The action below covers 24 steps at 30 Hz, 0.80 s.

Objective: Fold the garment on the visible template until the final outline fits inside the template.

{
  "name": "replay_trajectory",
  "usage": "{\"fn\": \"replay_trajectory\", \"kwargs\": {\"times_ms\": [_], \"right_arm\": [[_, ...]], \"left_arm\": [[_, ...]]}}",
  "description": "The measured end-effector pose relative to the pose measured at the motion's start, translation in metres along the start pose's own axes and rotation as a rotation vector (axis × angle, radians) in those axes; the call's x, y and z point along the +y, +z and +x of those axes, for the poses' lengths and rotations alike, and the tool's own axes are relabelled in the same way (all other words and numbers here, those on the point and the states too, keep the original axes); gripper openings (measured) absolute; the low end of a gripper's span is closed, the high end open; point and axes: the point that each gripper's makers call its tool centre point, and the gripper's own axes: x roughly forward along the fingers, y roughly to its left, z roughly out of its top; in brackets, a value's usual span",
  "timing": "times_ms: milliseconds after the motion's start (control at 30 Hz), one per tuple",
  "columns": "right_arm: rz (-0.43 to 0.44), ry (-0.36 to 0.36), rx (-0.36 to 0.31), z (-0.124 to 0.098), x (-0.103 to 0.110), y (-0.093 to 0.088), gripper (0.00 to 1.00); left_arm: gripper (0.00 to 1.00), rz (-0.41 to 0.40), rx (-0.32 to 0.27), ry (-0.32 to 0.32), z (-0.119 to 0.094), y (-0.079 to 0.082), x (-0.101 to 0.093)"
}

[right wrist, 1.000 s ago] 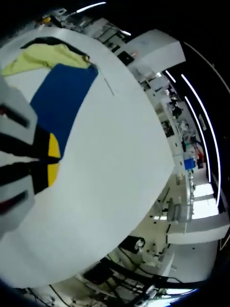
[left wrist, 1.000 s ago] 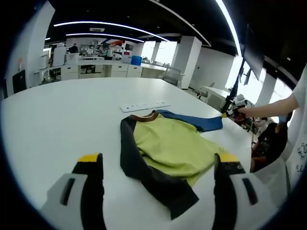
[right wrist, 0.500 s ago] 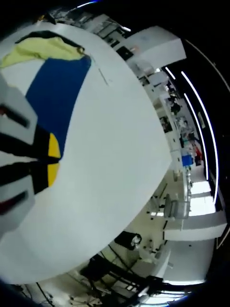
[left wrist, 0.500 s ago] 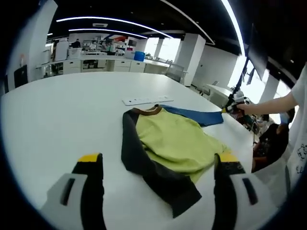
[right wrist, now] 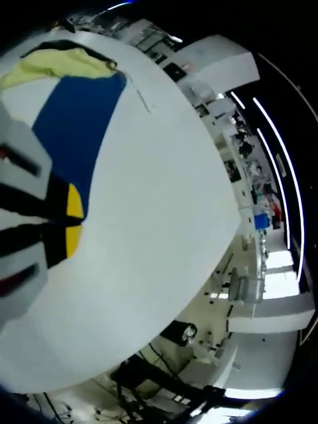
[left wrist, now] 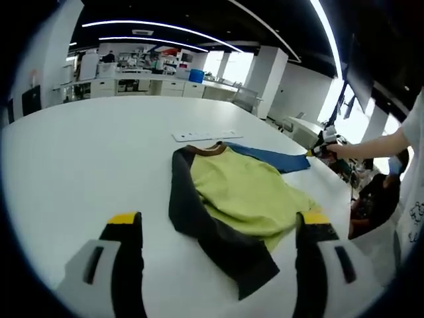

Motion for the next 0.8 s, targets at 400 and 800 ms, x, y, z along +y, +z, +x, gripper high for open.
{"fn": "replay_trajectory", "kwargs": {"times_ms": [400, 800], "right_arm": [[-0.032, 0.077, -0.031, -0.009, 0.012, -0.008, 0.27], [-0.047, 0.122, -0.01, -0.035, 0.038, -0.038, 0.39]], "left_arm": [[0.94, 0.0, -0.003, -0.017, 0.003, 0.001, -0.006], [0.94, -0.004, -0.007, -0.028, 0.004, -0.001, -0.011]]}}
